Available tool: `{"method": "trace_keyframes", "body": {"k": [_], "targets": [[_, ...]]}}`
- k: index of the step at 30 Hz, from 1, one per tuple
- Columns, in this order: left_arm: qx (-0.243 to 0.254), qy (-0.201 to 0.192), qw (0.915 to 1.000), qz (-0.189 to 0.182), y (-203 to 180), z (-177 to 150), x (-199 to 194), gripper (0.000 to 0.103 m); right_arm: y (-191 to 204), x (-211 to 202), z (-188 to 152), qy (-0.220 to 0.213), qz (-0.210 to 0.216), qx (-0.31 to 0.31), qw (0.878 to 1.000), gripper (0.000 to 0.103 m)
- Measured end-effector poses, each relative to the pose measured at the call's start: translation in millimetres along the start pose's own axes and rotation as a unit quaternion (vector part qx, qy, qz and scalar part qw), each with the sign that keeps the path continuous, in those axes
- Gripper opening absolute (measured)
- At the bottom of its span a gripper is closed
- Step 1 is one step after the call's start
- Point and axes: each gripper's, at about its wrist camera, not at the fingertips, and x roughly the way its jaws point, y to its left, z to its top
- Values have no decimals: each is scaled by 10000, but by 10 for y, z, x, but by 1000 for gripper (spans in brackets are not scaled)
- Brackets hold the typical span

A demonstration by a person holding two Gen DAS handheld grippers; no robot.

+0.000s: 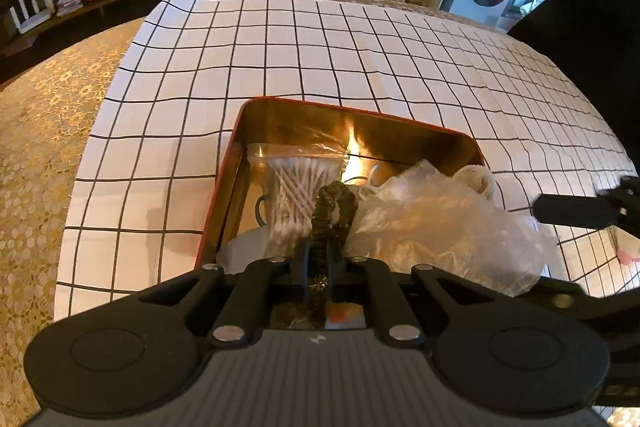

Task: Organize soft objects

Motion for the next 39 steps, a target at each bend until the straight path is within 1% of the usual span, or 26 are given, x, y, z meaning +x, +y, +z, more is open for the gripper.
{"method": "trace_keyframes", "body": {"k": [3,6,11,13,14,16,17,18,20,24,27,29,31,34,39], "targets": [[-16,-6,10000,82,-14,12,-48,9,-92,-115,-28,-81,85,149,9998,71],[-75,-27,9999,121,-7,24,-116,10,-192,-268,-74,-160,171,247,9994,72],[-178,-146,9997,118,-20,21,-249,11,-448,-676,-124,-409,230,396,9981,76],[-254,-197,9994,113,-32,18,-308,12,-587,-862,-137,-522,232,500,9971,78],[-278,-224,9993,102,-37,18,-336,15,-653,-944,-140,-576,219,551,9966,79],[-295,-308,9990,91,-57,19,-409,26,-773,-1121,-159,-716,199,621,9953,80],[-286,-357,9989,94,-66,17,-441,37,-831,-1224,-183,-800,176,654,9945,81],[-268,-421,9987,101,-78,10,-478,53,-885,-1322,-206,-871,149,672,9938,82],[-209,-606,9978,156,-115,-15,-570,70,-985,-1490,-263,-1010,111,703,9923,83],[-131,-774,9968,128,-188,-44,-729,70,-1149,-1741,-428,-1198,33,811,9895,84],[-41,-990,9950,97,-235,-96,-897,71,-1196,-1899,-595,-1356,-15,841,9872,85],[-1,-1112,9938,62,-265,-136,-1002,71,-1195,-1983,-710,-1488,0,859,9851,89],[44,-1252,9921,6,-312,-195,-1121,75,-1185,-2053,-825,-1616,18,887,9829,91],[144,-1566,9876,18,-409,-297,-1306,84,-1132,-2113,-980,-1775,-24,847,9805,94],[248,-1811,9827,-298,-545,-500,-1548,85,-969,-2144,-1232,-2018,40,828,9759,100]]}}
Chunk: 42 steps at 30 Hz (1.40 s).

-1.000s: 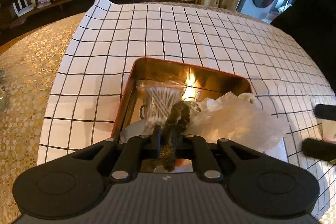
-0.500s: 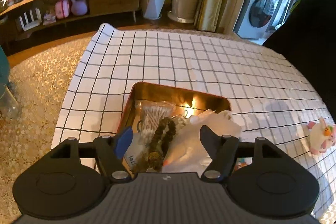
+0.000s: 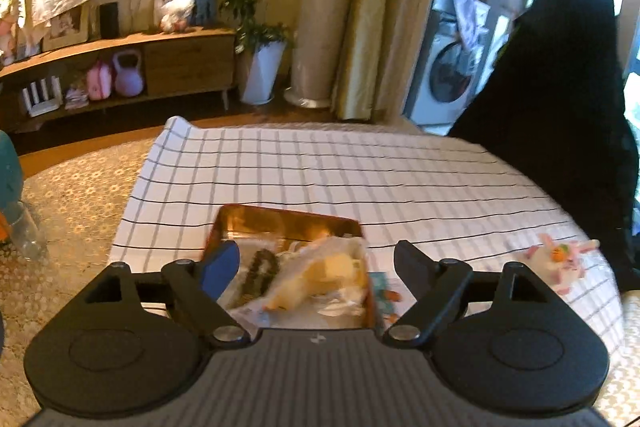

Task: Organize soft objects

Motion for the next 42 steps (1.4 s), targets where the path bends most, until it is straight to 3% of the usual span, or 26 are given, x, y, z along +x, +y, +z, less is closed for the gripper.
{"method": "trace_keyframes", "body": {"k": [4,6,14,18,25,42], "targets": [[205,-160,9995,-153,-161,-118,-194,90,116,-115,-169,-251,-24,-105,9996,103],[252,-273,9990,-233,-219,-196,-277,102,164,-161,-231,-328,-29,-147,9993,103],[658,-521,9958,-374,-543,-532,-488,103,297,-327,-473,-835,-388,-66,9957,103],[592,-522,9960,-419,-698,-692,-583,103,326,-366,-589,-943,-540,123,9940,103],[513,-580,9955,-541,-855,-886,-697,103,447,-436,-843,-1003,-850,269,9910,103],[1016,-716,9885,-868,-1170,-1127,-907,103,614,-558,-1115,-955,-1130,362,9883,103]]}}
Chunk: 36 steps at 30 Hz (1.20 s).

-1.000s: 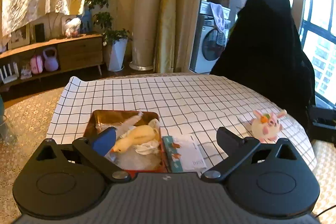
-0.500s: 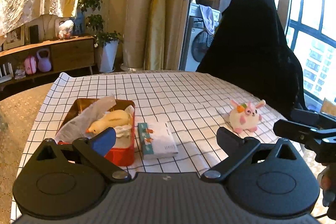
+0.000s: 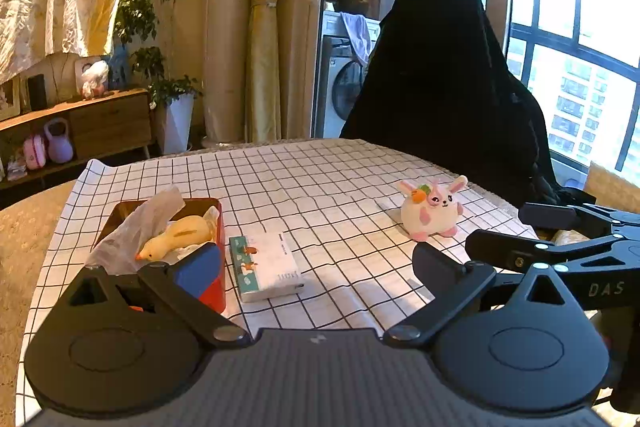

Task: Organize soft objects

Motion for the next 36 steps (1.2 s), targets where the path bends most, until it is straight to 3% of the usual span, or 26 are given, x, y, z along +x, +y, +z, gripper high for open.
{"method": "trace_keyframes", "body": {"k": [36], "targets": [[-131,126,9997,-130,44,-16,47,103,52,-4,-11,199,-178,92,9996,103]]}}
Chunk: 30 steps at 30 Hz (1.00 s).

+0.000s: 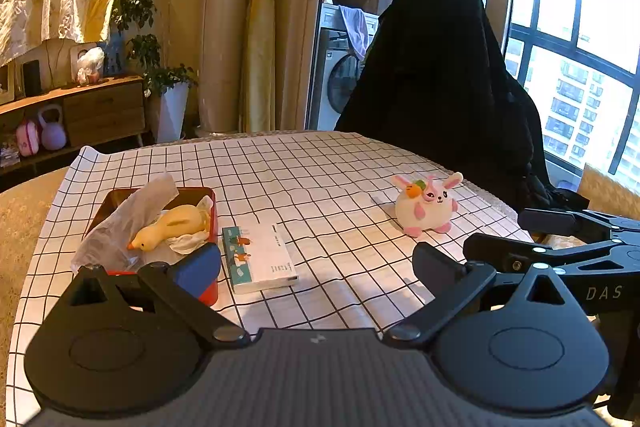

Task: Organize soft objects

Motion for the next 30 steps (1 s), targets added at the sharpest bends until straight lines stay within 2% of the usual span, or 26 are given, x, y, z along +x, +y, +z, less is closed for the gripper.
{"method": "trace_keyframes", "body": {"k": [30], "targets": [[-144,12,9999,19,22,1,26,103,3,77,-33,89,-69,-55,9999,103]]}}
